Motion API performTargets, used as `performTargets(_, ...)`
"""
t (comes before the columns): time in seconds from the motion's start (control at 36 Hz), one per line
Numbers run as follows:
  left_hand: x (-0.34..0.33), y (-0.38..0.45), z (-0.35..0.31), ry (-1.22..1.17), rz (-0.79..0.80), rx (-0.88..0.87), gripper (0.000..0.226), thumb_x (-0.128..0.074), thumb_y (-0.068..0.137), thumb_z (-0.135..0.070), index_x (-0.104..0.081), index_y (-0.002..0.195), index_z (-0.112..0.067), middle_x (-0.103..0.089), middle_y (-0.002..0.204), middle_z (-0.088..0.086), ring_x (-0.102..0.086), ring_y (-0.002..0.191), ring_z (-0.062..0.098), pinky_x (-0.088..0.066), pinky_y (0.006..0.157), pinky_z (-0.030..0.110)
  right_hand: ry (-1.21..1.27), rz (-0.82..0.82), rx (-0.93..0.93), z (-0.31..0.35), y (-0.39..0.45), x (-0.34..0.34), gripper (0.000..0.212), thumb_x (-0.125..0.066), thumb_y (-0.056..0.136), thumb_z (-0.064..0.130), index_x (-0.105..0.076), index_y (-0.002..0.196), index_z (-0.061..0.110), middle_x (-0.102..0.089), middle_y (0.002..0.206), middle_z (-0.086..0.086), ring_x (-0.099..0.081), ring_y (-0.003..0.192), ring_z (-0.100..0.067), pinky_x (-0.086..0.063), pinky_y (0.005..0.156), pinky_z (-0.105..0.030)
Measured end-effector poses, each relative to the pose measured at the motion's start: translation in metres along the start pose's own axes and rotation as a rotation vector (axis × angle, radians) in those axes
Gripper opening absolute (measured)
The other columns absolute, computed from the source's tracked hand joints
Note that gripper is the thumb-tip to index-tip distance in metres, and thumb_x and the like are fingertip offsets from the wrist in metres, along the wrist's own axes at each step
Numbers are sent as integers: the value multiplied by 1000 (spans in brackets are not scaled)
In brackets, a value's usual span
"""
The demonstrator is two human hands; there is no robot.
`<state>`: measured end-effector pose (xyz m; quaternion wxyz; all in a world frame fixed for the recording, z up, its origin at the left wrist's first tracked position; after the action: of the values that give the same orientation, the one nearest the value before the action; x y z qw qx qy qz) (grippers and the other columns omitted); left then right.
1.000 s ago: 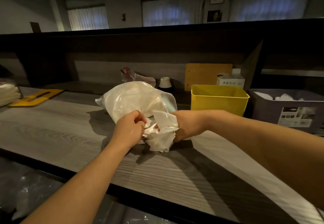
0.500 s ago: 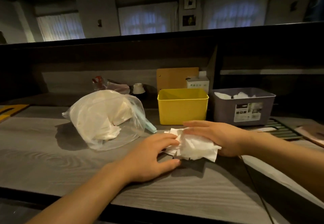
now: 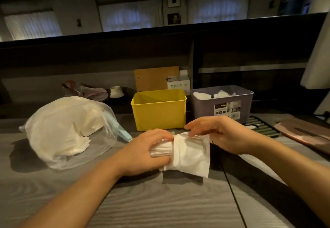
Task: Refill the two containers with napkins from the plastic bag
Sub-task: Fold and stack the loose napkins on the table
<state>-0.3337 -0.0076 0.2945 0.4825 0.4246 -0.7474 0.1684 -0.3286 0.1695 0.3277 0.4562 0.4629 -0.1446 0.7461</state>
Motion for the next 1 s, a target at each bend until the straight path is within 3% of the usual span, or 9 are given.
performTargets(0.17,8,-1,4,-24,-70,-8,55,-55,71,-42,-58,125,-52,-53,130,-38,-47,127,-10,-43,110,27,30,212,-41,5,-9,-16,52,-54,93,1,-68,123,40,-51,137,33,-40,129,15,-33,100,-9)
performTargets(0.31,13,-3,6,-77,-133,-30,39,-63,77,-40,-71,115,-44,-62,124,-33,-55,122,-7,-44,104,21,-53,343,-31,11,-15,-27,62,-71,89,22,-48,136,55,-39,144,38,-36,136,8,-34,111,-24)
performTargets(0.42,21,-6,9,-164,-241,-20,24,-67,90,-23,-76,106,-39,-72,109,-27,-65,105,-3,-51,88,16,-129,213,16,12,-9,-25,51,-73,90,30,-56,134,49,-47,140,33,-45,128,9,-42,105,-18)
performTargets(0.53,30,-9,16,-242,-349,39,20,-69,93,-18,-75,95,-37,-73,93,-20,-67,90,4,-54,75,19,-124,6,97,16,-5,-16,32,-68,93,18,-71,123,30,-62,128,23,-56,118,7,-47,100,-20)
performTargets(0.64,31,-10,20,-310,-370,83,13,-70,92,-21,-74,94,-33,-72,90,-16,-66,86,5,-52,70,17,-156,-54,148,21,-4,-8,25,-67,92,6,-77,105,25,-65,124,18,-58,116,3,-49,98,-19)
performTargets(0.72,36,-11,26,-480,-437,119,9,-70,92,-16,-74,94,-24,-73,87,-10,-65,79,4,-52,66,17,-201,-72,111,20,-6,4,45,-56,92,-5,-68,80,37,-60,124,26,-52,121,7,-45,100,-14)
performTargets(0.78,36,-11,32,-591,-456,162,3,-72,92,-20,-74,94,-21,-74,87,-6,-66,76,4,-53,63,18,-240,-97,67,15,-6,8,51,-46,91,-10,-69,78,34,-56,123,29,-49,119,12,-43,101,-13)
performTargets(0.86,35,-11,39,-710,-461,206,12,-73,81,-33,-76,88,-24,-73,86,-2,-67,74,8,-53,60,20,-172,-211,21,12,-5,12,56,-43,90,-15,-72,104,31,-54,131,24,-47,125,7,-43,108,-18)
performTargets(1.0,35,-10,35,-720,-422,188,9,-75,77,-34,-75,84,-30,-73,84,-6,-67,74,8,-53,61,21,414,-291,-127,15,13,0,63,-54,97,2,-42,147,39,-45,149,20,-39,138,2,-39,114,-30)
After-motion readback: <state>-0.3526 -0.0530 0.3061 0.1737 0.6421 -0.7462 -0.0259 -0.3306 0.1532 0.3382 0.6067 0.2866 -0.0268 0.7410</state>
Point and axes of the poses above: each hand's wrist, its own y-axis towards the middle knuckle, its own x-axis out of the back of the hand, z = x × y, the point moved 9 cm from there along y, towards the middle knuckle
